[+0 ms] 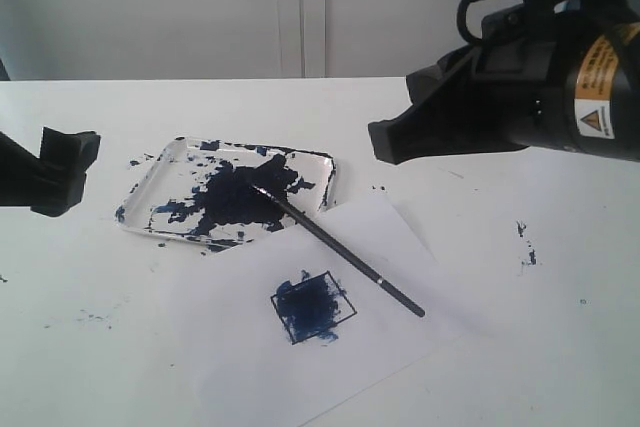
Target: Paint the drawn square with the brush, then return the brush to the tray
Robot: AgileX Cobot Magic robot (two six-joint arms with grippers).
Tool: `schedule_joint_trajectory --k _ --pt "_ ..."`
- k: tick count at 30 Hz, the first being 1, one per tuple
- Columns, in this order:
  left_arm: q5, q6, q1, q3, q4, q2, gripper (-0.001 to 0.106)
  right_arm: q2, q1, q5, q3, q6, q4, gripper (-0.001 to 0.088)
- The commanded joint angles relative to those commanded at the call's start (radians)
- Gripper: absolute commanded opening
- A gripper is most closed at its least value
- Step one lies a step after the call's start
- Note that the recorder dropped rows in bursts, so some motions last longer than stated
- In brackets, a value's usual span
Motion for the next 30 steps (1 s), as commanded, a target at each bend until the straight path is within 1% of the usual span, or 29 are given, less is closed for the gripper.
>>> schedule_joint_trajectory --k 3,5,8,10,13,18,24,30 --pt "-0.009 0.000 0.002 0.000 0.000 -0.034 0.105 -0.023 -0.004 -0.002 0.000 0.000 0.000 0.0000" --pt "-0.034 0.000 0.022 0.000 0.000 -0.054 0.105 -0.042 -0.004 -0.002 0.000 0.000 0.000 0.0000" --pt "-0.081 0.000 0.079 0.000 0.000 -0.084 0.105 -0.075 -0.006 -0.002 0.000 0.000 0.000 0.0000" --pt "-0.120 0.000 0.131 0.000 0.000 -0.103 0.105 -0.091 -0.029 -0.013 0.000 0.000 0.000 0.0000" --pt "-0.145 0.000 0.196 0.000 0.000 -0.127 0.105 -0.114 -0.093 -0.050 0.007 0.000 0.000 0.0000" --pt "-0.139 0.000 0.258 0.000 0.000 -0.181 0.105 -0.173 -0.231 -0.071 0.041 0.000 0.000 0.0000" --pt "-0.142 0.000 0.293 0.000 0.000 -0.248 0.105 -0.283 -0.379 -0.069 0.110 0.000 0.000 0.0000" --pt "-0.143 0.000 0.300 0.000 0.000 -0.273 0.105 -0.379 -0.480 -0.065 0.172 0.000 0.000 0.0000"
